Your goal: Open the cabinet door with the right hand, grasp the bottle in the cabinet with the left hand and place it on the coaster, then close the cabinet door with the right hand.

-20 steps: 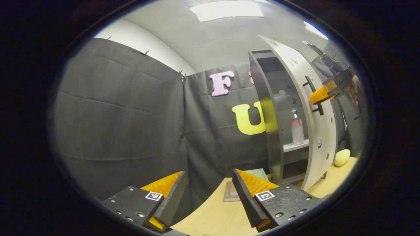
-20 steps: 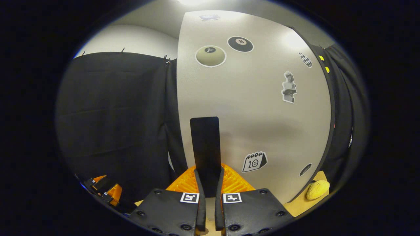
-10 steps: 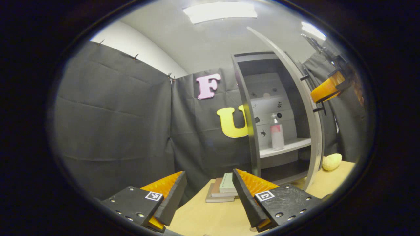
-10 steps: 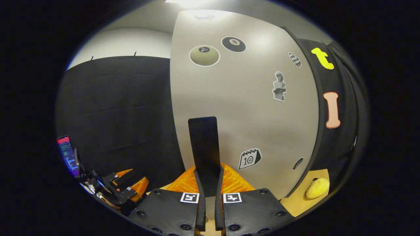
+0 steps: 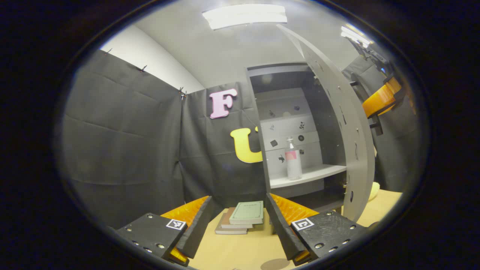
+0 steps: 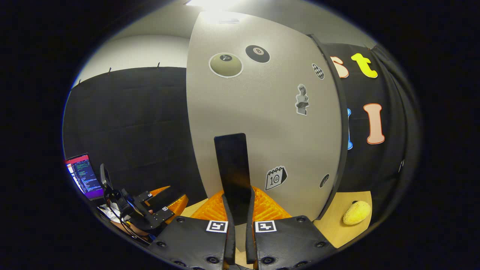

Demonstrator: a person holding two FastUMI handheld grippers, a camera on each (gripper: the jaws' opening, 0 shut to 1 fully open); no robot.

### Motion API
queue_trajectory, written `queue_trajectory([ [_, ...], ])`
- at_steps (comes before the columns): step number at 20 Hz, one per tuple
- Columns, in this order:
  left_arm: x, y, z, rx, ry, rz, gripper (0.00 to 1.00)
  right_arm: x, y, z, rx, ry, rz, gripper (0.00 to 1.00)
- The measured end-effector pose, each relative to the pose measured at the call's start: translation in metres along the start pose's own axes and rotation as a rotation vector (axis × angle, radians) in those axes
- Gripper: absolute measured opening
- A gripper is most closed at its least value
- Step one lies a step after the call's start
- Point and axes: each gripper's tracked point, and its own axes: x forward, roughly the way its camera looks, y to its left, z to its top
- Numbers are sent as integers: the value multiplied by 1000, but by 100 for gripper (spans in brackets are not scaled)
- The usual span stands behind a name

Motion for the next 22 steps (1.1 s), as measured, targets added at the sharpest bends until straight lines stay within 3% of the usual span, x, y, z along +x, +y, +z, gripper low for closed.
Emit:
queue_trajectory([
  [10,4,-68,1,-11,12,-53,89,-10,-13,0,11,-25,-7,10],
  [12,5,-79,2,-15,10,-58,84,-13,-17,0,11,-32,-24,12],
  [22,-3,-142,16,-17,-8,-89,86,-24,-50,4,-13,-91,-170,12],
])
